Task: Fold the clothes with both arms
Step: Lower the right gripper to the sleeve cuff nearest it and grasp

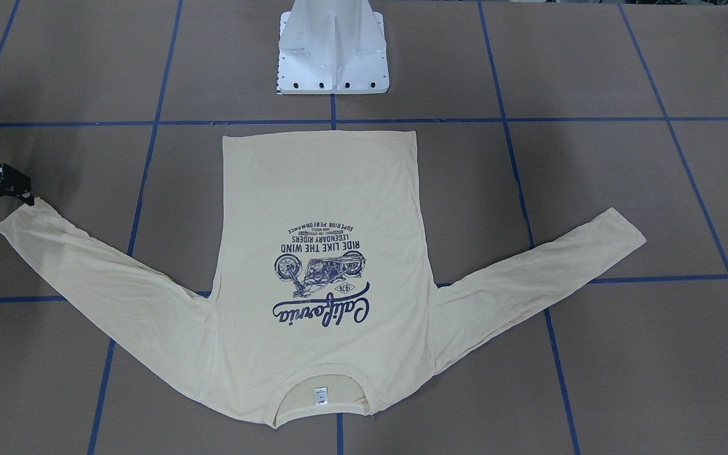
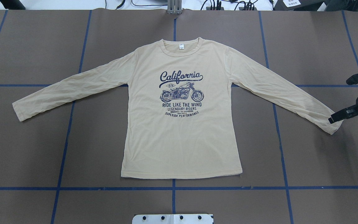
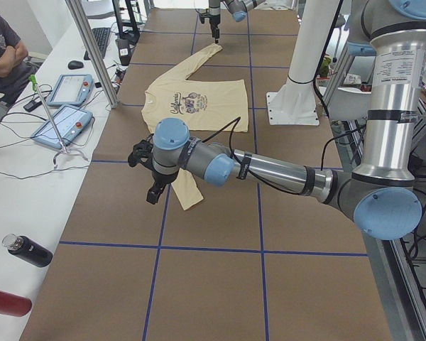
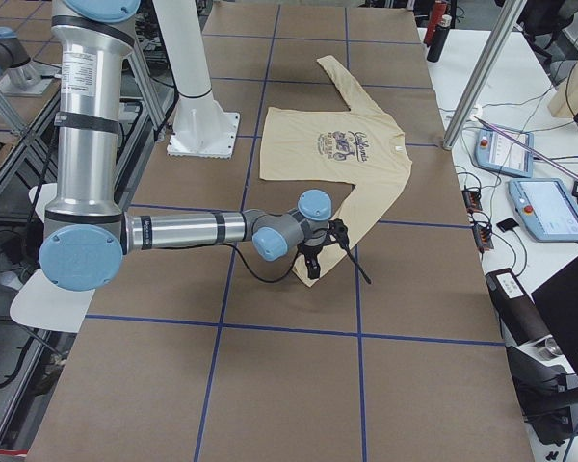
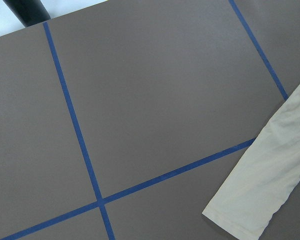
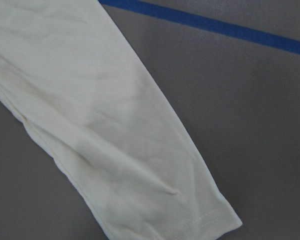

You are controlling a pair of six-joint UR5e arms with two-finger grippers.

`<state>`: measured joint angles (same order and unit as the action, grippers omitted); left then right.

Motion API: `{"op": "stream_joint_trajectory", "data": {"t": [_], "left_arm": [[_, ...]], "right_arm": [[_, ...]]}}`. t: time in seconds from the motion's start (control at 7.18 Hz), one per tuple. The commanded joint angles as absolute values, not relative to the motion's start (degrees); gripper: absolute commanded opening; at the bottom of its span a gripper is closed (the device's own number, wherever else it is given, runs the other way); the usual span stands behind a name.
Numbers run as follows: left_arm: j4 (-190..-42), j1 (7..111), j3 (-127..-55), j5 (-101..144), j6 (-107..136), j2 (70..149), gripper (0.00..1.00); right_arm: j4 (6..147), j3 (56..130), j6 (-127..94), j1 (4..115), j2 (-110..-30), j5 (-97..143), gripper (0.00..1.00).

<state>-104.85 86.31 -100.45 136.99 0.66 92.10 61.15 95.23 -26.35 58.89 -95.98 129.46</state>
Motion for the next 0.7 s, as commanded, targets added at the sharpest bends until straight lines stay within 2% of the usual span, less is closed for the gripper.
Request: {"op": "stream_joint_trajectory", "data": {"t": [0.0, 0.56], "left_arm": [[-104.9, 86.3, -100.7, 137.6, 0.7, 92.1, 0.99], [-104.8, 86.3, -100.7, 138.9, 0.9, 92.0, 0.99]], "right_arm": [[61.1, 94.1, -29.1, 57.3, -96.1, 129.2, 1.0], [61.2, 91.7, -29.0, 55.4, -94.9, 127.3, 0.98]]}}
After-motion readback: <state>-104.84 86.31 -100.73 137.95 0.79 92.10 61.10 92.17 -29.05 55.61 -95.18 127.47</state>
